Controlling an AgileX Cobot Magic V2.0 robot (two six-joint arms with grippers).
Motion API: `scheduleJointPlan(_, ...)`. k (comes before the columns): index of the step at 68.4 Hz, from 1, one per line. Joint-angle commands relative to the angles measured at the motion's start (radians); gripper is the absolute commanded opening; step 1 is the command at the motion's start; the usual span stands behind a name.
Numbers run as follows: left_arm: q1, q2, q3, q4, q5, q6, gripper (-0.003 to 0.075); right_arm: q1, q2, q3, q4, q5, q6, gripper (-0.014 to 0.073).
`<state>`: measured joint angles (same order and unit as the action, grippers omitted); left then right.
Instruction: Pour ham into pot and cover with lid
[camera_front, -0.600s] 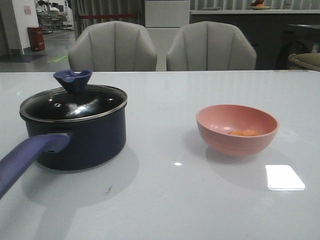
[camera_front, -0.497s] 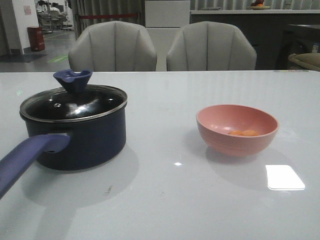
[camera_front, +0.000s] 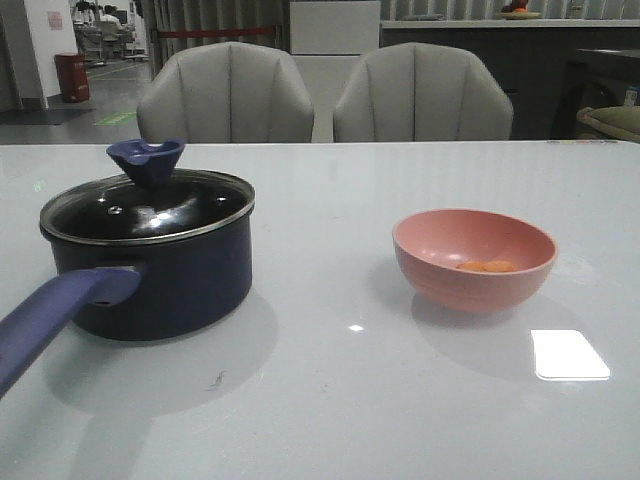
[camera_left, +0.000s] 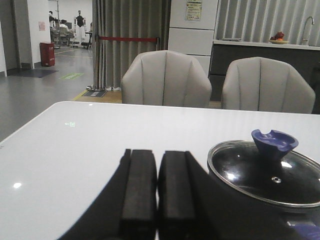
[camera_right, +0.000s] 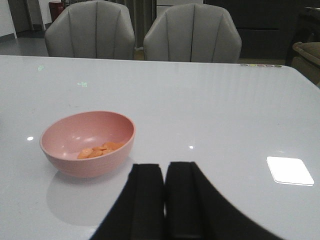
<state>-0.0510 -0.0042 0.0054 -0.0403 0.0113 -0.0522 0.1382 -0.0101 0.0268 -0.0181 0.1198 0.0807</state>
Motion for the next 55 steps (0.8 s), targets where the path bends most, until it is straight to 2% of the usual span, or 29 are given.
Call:
scheduleJointPlan(1,-0.007,-0.02,0.022,0.0,-0.079,-0.012,0.0119,-0.006,-0.019,-0.005,-0.016,-0.076,-0.004,0.0158)
scheduleJointPlan(12,-0.007,-0.02,0.022,0.0,-0.1,-0.012,0.0119,-0.006,-0.019,-0.005,-0.015,-0.076,-0.004,0.0158)
scheduleJointPlan(22,-0.007,-0.02,0.012,0.0,-0.272,-0.012,0.0119,-0.006,-0.019,-0.005,-0.015,-0.076,-0.004,0.0158)
scheduleJointPlan(28,-0.007,-0.018,-0.034,-0.004,-0.28,-0.012,0.0119,-0.006,-0.019,-0.005,-0.015,-0.076,-0.004,0.0158)
scheduleJointPlan(34,-0.007,-0.006,-0.127,-0.012,-0.196,-0.012,0.0119,-0.006,-0.019,-0.005,-0.015,-0.076,-0.004,0.0158)
scheduleJointPlan(43,-0.007,0.058,-0.291,-0.012,0.048,-0.012,0.0119,-0.006,-0.019,-0.005,-0.015,-0.076,-0.004,0.0158)
scheduleJointPlan(55,-0.007,0.171,-0.428,-0.012,0.276,-0.012,0.0119,-0.006,-0.019,-0.005,-0.015,-0.076,-0.004,0.0158)
